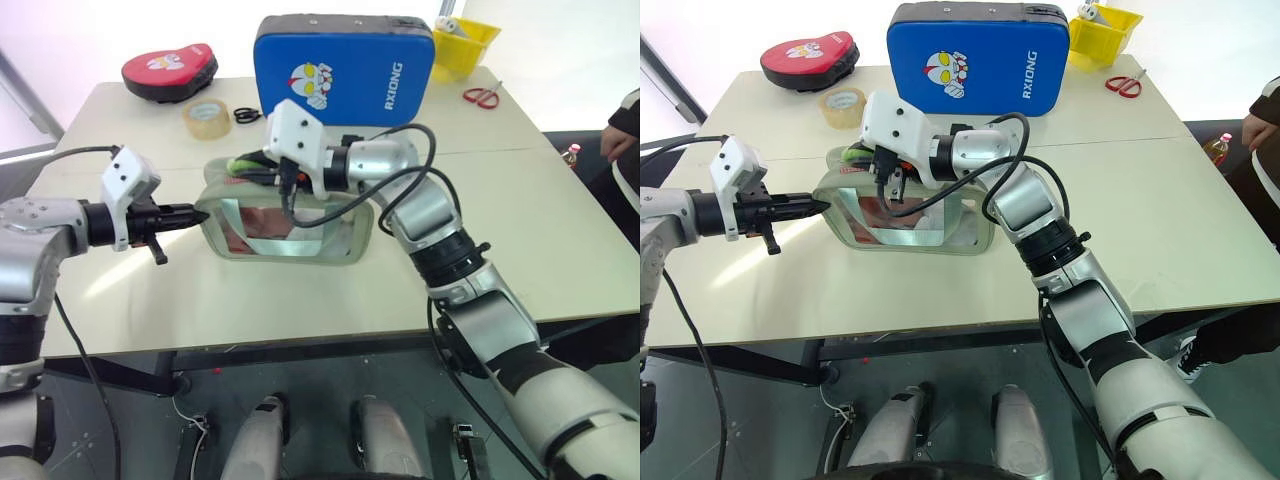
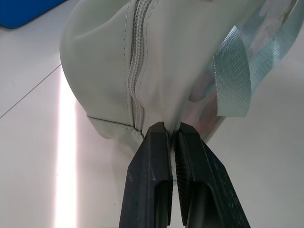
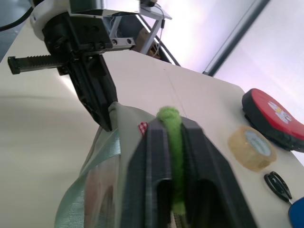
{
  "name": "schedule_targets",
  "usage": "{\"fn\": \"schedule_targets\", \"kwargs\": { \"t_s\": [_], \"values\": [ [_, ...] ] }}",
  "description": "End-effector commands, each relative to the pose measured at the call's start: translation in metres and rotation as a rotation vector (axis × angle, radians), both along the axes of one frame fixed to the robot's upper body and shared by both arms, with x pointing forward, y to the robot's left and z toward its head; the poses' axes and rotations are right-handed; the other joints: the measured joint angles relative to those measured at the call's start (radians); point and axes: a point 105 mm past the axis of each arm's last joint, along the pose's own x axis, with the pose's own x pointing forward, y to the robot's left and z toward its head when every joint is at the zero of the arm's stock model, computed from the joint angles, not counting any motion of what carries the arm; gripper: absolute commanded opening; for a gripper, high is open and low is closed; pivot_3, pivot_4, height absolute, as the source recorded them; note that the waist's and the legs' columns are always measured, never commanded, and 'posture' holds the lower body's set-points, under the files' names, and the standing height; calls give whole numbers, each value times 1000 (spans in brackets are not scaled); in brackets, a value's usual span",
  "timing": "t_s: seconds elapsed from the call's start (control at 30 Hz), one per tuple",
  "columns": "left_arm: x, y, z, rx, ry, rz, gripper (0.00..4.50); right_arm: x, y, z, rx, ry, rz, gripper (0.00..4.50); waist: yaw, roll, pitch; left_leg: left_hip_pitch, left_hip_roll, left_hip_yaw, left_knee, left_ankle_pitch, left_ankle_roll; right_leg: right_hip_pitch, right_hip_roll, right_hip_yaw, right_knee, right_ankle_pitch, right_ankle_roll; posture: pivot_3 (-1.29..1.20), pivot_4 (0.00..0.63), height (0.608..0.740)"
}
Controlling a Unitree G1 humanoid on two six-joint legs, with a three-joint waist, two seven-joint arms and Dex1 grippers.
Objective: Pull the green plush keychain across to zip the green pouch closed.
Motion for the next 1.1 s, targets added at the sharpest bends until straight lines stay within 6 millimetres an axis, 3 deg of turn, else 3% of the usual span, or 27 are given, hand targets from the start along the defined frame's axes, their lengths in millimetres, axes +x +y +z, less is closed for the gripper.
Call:
{"fn": "schedule_targets", "kwargs": {
  "t_s": [0.03,0.2,0.33,0.67,0.9,1.1],
  "values": [
    [-1,-6,13,-3,-47,-26,0,3,-8,26,80,-23,-38,57,0,0,0,0,0,0,0,0,0,0,0,0,0,0,0,0,150,740],
    [-1,-7,13,-2,-45,-26,0,16,-48,29,78,-10,-153,57,3,0,0,0,0,0,0,0,0,0,0,0,0,0,0,0,150,740],
    [-1,-8,11,-7,-40,-25,0,23,-98,21,40,9,-282,57,8,0,0,0,0,0,0,0,0,1,0,0,-1,0,0,0,150,740],
    [-1,-10,9,-5,-30,-35,0,34,-180,3,22,55,-553,57,2,0,0,0,0,0,-1,0,0,1,-1,0,-1,0,0,0,150,740],
    [0,-11,8,-1,-26,-40,0,39,-209,-7,89,115,-687,57,2,0,0,0,0,1,0,0,0,1,-1,0,-1,0,0,0,150,740],
    [-1,-11,7,3,-24,-43,0,42,-224,-46,143,253,-788,57,3,0,0,0,0,1,0,0,0,1,-1,0,-1,0,0,0,150,740]
  ]
}}
